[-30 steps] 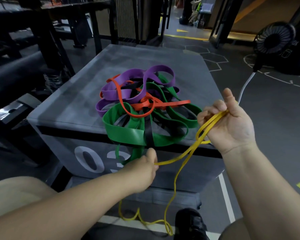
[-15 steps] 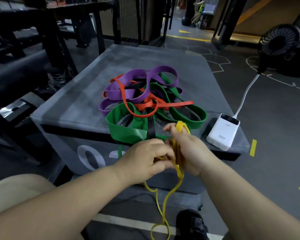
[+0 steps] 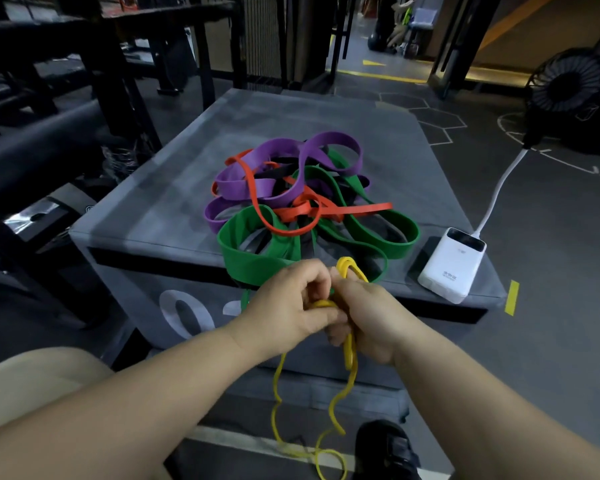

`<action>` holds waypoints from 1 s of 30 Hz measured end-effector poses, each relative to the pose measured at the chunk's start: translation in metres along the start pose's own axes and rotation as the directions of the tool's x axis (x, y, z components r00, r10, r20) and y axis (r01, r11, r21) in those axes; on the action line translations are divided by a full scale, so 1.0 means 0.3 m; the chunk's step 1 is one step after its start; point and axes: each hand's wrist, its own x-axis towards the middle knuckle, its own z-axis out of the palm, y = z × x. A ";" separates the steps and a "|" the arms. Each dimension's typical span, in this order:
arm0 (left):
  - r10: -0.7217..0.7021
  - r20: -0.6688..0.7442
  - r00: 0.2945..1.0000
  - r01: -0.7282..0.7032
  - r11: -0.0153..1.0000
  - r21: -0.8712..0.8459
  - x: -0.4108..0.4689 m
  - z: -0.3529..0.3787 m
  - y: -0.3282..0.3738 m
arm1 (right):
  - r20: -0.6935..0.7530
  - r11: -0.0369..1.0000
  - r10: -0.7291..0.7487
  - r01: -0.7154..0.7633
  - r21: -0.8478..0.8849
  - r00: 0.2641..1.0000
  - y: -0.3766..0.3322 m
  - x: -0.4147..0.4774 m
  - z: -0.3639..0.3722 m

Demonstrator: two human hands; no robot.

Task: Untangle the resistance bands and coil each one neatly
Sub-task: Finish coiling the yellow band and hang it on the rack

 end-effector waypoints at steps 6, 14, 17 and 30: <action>0.089 -0.113 0.990 -0.089 0.996 0.002 0.015 -0.026 0.016 | 0.113 0.994 0.035 -0.047 0.104 0.993 -0.029 -0.019 -0.024; 0.044 -0.199 0.979 -0.054 0.998 -0.045 0.038 -0.076 0.005 | 0.347 0.985 0.112 -0.150 0.086 0.931 -0.048 -0.051 -0.035; -0.035 -0.110 0.993 0.016 0.985 -0.172 0.049 -0.072 0.006 | 0.372 0.980 0.115 -0.167 0.109 0.921 -0.057 -0.053 -0.039; -0.091 0.349 0.933 0.209 0.924 -0.319 0.025 -0.077 -0.005 | 0.631 0.954 0.053 -0.226 0.197 0.774 -0.070 -0.037 -0.092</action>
